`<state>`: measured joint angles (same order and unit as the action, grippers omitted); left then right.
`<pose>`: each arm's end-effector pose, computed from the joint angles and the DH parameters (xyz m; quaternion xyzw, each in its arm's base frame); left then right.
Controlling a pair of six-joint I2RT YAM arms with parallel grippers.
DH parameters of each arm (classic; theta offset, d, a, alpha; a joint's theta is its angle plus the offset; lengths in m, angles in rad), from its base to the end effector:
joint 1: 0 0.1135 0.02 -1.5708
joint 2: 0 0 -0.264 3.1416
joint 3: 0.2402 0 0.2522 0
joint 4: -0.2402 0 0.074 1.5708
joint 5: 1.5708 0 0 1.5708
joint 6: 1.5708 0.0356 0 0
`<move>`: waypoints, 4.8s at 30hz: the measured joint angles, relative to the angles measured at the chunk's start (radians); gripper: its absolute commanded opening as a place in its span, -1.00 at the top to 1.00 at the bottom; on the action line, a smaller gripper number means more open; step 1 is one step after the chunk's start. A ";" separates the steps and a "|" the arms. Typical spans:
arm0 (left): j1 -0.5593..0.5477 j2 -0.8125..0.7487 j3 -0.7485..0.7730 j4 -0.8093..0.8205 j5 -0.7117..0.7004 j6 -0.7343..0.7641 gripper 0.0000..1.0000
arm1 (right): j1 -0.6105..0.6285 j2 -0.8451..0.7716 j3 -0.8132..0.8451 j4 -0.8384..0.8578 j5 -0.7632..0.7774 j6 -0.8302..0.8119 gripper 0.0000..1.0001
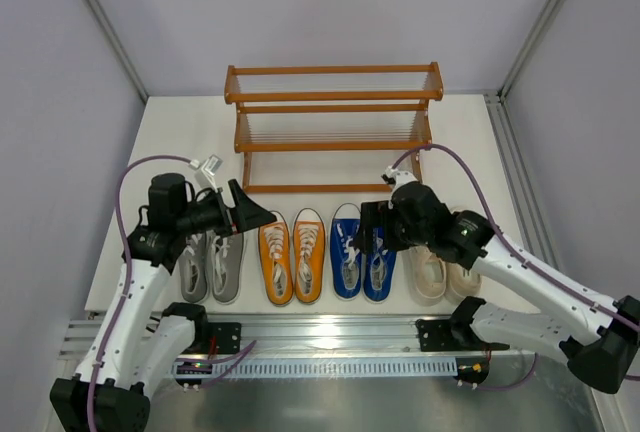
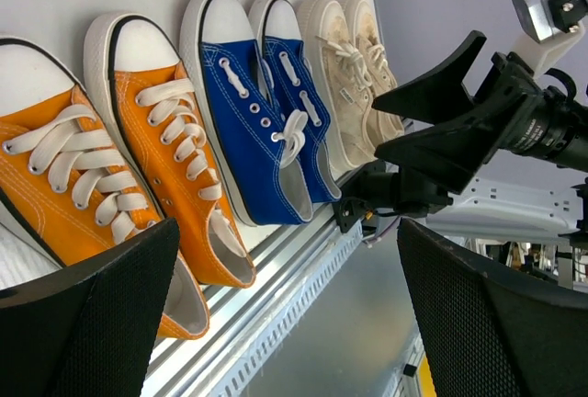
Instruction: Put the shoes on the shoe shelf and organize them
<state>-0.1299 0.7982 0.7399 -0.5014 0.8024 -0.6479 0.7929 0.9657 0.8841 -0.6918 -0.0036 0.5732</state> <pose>0.1627 -0.0471 0.2957 -0.0235 0.8270 -0.4852 0.2830 0.1384 0.1406 0.2939 -0.1017 0.9159 0.2463 0.3001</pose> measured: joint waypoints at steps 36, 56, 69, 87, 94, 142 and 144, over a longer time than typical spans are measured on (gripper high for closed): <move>-0.001 -0.045 0.000 -0.115 -0.125 0.031 -0.99 | 0.198 0.519 0.002 0.080 0.383 0.376 0.74; -0.001 -0.080 0.000 -0.160 -0.141 0.028 -0.99 | 0.198 0.209 0.056 -0.136 0.383 0.213 0.92; -0.001 -0.079 0.006 -0.159 -0.153 0.027 -0.99 | 0.206 0.116 0.356 -0.355 0.418 0.047 0.92; -0.001 -0.052 0.006 -0.142 -0.156 0.020 -0.99 | 0.100 0.408 1.096 -0.341 0.665 -0.388 0.92; -0.001 -0.041 0.006 -0.131 -0.156 0.014 -0.99 | -0.116 0.643 1.270 -0.218 0.605 -0.505 0.92; -0.001 -0.116 -0.036 -0.092 -0.155 -0.060 -0.99 | -0.433 0.993 1.381 0.044 0.288 -0.534 0.92; -0.001 -0.116 -0.040 -0.090 -0.155 -0.060 -0.99 | -0.433 0.993 1.381 0.041 0.299 -0.521 0.92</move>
<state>-0.1307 0.6827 0.7002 -0.5915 0.6472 -0.7082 0.3599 1.9587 2.2646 -0.6506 0.2958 0.0525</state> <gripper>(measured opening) 0.996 0.155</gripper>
